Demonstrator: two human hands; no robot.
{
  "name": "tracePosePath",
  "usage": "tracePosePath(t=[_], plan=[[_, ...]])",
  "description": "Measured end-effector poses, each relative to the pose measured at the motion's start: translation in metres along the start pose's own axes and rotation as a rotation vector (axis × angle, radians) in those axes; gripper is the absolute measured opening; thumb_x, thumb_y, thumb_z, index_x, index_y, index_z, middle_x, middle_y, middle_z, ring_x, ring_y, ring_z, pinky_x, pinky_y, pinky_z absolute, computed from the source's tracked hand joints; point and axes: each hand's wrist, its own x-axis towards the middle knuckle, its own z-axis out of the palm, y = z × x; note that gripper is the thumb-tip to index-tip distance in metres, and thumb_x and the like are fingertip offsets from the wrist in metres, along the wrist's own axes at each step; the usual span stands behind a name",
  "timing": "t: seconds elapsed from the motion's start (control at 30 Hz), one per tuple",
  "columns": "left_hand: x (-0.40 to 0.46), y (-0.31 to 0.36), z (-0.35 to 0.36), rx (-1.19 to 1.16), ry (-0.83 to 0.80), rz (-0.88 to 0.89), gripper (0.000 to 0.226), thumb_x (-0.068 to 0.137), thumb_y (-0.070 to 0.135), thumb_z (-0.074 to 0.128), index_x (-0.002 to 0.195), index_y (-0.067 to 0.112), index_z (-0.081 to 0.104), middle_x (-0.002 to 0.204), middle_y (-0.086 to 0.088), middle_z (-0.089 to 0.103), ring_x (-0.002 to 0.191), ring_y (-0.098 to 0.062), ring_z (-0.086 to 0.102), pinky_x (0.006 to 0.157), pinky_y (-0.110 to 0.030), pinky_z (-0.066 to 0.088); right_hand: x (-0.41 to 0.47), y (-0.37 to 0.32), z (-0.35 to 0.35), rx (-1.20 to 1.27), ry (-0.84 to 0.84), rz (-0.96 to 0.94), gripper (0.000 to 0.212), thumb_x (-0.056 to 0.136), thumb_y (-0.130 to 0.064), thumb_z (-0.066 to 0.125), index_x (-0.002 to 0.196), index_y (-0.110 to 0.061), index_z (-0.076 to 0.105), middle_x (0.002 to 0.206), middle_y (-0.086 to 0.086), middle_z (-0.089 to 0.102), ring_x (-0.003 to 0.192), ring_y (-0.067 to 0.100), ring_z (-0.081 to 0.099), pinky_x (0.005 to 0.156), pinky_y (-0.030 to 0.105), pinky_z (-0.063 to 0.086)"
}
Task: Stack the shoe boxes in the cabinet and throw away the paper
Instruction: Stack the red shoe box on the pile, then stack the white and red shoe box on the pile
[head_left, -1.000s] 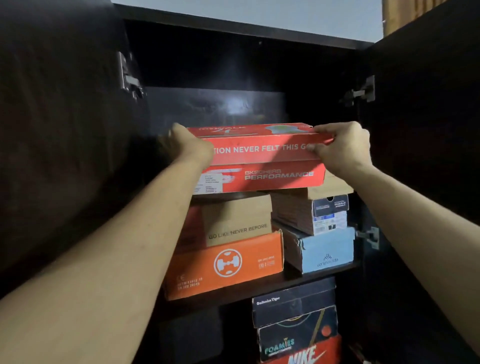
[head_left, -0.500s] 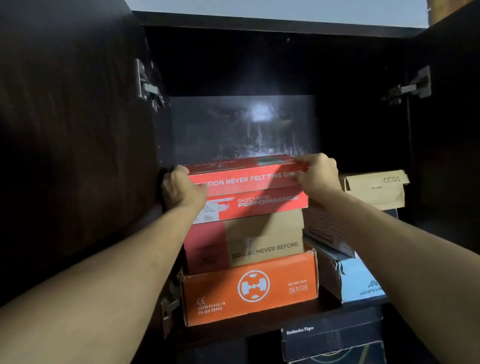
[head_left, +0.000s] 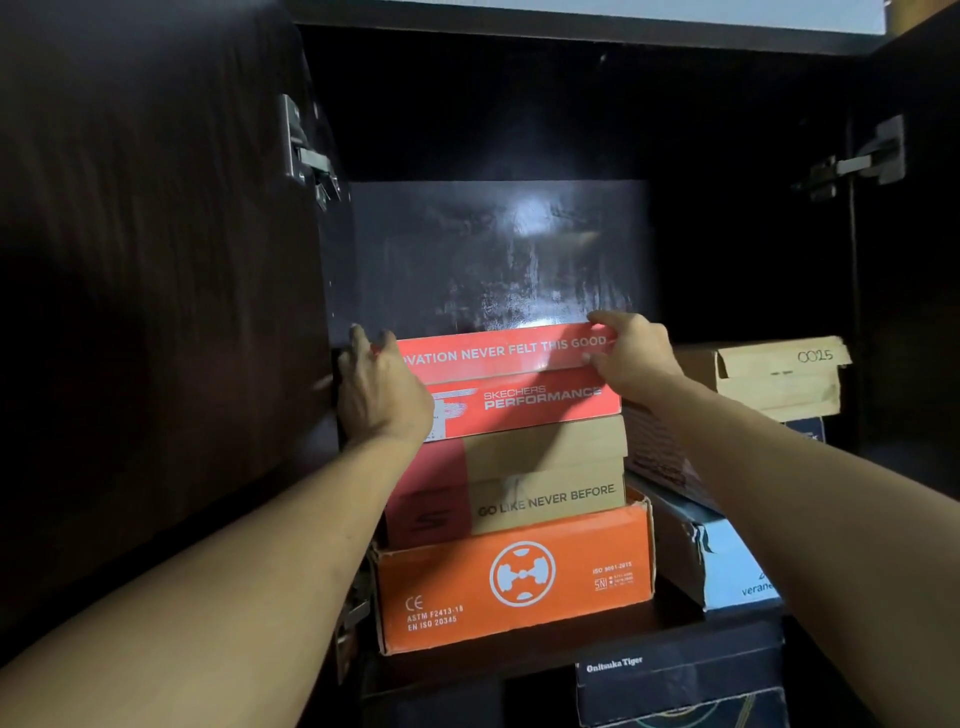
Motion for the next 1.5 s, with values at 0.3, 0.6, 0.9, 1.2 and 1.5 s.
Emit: tracePosePath(t=[0.3, 0.6, 0.9, 1.2, 1.5], plan=[[-0.045, 0.012, 0.007, 0.37, -0.212, 0.223, 0.099, 0.078, 0.03, 0.067, 0.151, 0.007, 0.004, 0.159, -0.023, -0.011, 0.146, -0.039, -0.014, 0.114, -0.059, -0.007, -0.026, 0.004, -0.021, -0.225, -0.203, -0.048, 0.08, 0.076, -0.01, 0.056, 0.146, -0.039, 0.032, 0.114, 0.004, 0.066, 0.091, 0.023, 0.062, 0.081, 0.035, 0.056], [-0.121, 0.108, 0.009, -0.094, -0.733, 0.466, 0.04, 0.079, 0.026, 0.062, 0.118, 0.019, 0.058, 0.124, -0.007, 0.06, 0.116, -0.031, 0.054, 0.086, -0.037, 0.045, -0.101, 0.036, -0.124, -0.448, -0.332, 0.099, 0.053, 0.077, -0.005, 0.074, 0.128, -0.012, 0.061, 0.112, 0.008, 0.068, 0.095, 0.023, 0.065, 0.08, 0.035, 0.058], [-0.23, 0.202, -0.002, -0.283, -1.341, 0.688, 0.079, 0.077, 0.047, 0.075, 0.143, 0.016, 0.044, 0.145, -0.005, 0.046, 0.129, -0.025, 0.048, 0.106, -0.037, 0.041, -0.231, 0.1, -0.24, -0.62, -0.368, 0.477, 0.054, 0.075, -0.015, 0.08, 0.126, -0.015, 0.063, 0.1, 0.003, 0.071, 0.072, 0.018, 0.067, 0.064, 0.036, 0.062], [-0.395, 0.288, -0.001, -0.554, -1.616, 0.875, 0.078, 0.066, 0.055, 0.078, 0.13, 0.018, 0.054, 0.124, 0.0, 0.06, 0.11, -0.022, 0.059, 0.096, -0.043, 0.049, -0.375, 0.214, -0.337, -0.703, -0.329, 0.927, 0.054, 0.073, -0.017, 0.081, 0.125, -0.017, 0.063, 0.1, 0.007, 0.073, 0.067, 0.014, 0.067, 0.057, 0.034, 0.061], [-0.604, 0.352, 0.039, -0.521, -1.878, 0.943, 0.075, 0.073, 0.047, 0.074, 0.137, 0.019, 0.048, 0.133, -0.003, 0.052, 0.118, -0.024, 0.054, 0.096, -0.038, 0.048, -0.53, 0.394, -0.368, -0.732, -0.357, 1.174, 0.042, 0.078, -0.019, 0.074, 0.12, -0.02, 0.067, 0.103, 0.008, 0.071, 0.074, 0.026, 0.068, 0.059, 0.029, 0.057]])
